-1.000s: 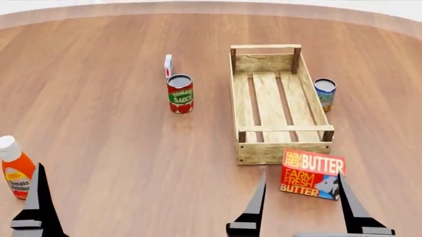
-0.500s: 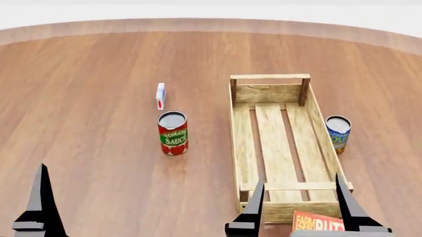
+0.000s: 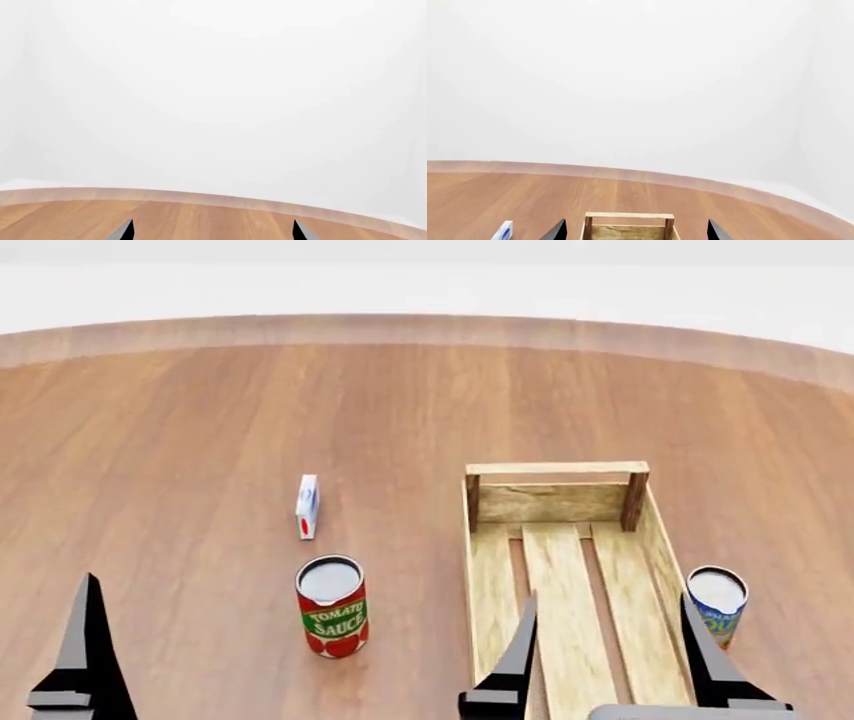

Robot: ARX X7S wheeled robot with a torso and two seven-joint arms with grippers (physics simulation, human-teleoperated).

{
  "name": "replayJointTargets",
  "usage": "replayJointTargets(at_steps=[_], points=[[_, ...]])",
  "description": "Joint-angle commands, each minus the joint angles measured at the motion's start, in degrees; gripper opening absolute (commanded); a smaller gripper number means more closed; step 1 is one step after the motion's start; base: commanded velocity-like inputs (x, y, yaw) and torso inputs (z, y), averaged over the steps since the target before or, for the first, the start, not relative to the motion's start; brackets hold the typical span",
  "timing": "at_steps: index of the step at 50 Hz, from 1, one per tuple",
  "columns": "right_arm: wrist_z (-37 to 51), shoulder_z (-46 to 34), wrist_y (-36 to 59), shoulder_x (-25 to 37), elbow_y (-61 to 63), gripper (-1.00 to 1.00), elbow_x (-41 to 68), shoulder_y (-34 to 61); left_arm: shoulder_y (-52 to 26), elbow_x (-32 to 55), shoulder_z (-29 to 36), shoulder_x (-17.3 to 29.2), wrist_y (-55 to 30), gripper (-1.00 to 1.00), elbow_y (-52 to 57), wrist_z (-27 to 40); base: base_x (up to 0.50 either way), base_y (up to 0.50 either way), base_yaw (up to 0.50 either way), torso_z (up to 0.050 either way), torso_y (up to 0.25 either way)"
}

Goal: Pick up the butter and put it in the tray.

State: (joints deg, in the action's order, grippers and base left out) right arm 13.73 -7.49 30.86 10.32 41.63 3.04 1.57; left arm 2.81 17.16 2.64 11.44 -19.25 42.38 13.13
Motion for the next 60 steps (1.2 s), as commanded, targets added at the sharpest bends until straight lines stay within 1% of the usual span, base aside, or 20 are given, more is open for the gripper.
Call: replayJointTargets(at_steps=[1,4,5,40,46,47,49,53,55,56,60], points=[[0.31,0.37,-0.91,0.07,-0.08,1.00,1.35,-0.24,-0.07,0.63,0.72,0.78,0.10,1.00,0.13,1.03,0.00,0.00,0.00,0.000,0.000],[-0.25,1.37,-3.24,-0.43,-0.47,1.00,3.29,-0.89,-0.12,0.85,0.80,0.97,0.39,1.00,-0.22,1.17,0.00,0.00,0.00,0.000,0.000],[-0.49,1.54,-2.61,-0.31,-0.58,1.00,3.81,-0.78,-0.17,0.88,0.85,1.02,0.40,1.00,-0.30,1.27,0.00,-0.03,0.00,0.000,0.000],[0.74,1.09,-4.41,0.57,-2.09,1.00,5.43,-1.10,0.02,1.69,2.99,2.71,2.19,1.00,-1.71,3.16,0.00,-0.50,0.00,0.000,0.000],[2.33,0.03,-1.88,1.34,-2.06,1.00,3.33,-0.28,-0.24,2.49,2.56,3.15,1.95,1.00,-1.58,3.56,0.00,-0.50,0.00,0.000,0.000],[2.72,-0.59,-0.65,1.63,-2.10,1.00,2.48,0.15,-0.27,2.47,2.56,3.20,1.99,1.00,-1.65,3.63,0.00,0.00,0.00,0.000,0.000],[2.46,0.99,-1.89,0.72,-2.37,1.00,4.74,-0.06,-0.26,2.63,2.57,3.24,2.09,1.00,-1.72,3.71,0.00,0.00,0.00,0.000,0.000],[4.50,1.56,0.16,0.84,-2.20,1.00,3.44,-0.03,-0.35,2.70,2.75,3.36,2.26,1.00,-1.92,3.88,0.00,0.00,0.00,0.000,0.000],[4.43,1.53,-0.63,0.98,-1.63,1.00,3.72,-0.51,-0.33,2.79,2.86,3.47,2.16,1.00,-1.72,4.02,0.00,0.00,0.00,0.000,0.000],[3.87,2.46,-2.54,0.53,-1.69,1.00,5.18,-1.19,-0.35,2.87,2.85,3.51,2.02,1.00,-1.68,4.15,0.00,0.00,0.00,0.000,0.000],[4.34,1.46,-2.06,1.38,-1.60,1.00,4.08,-1.10,-0.32,3.05,2.91,3.73,1.91,1.00,-1.40,4.43,0.00,0.00,0.00,0.000,0.000]])
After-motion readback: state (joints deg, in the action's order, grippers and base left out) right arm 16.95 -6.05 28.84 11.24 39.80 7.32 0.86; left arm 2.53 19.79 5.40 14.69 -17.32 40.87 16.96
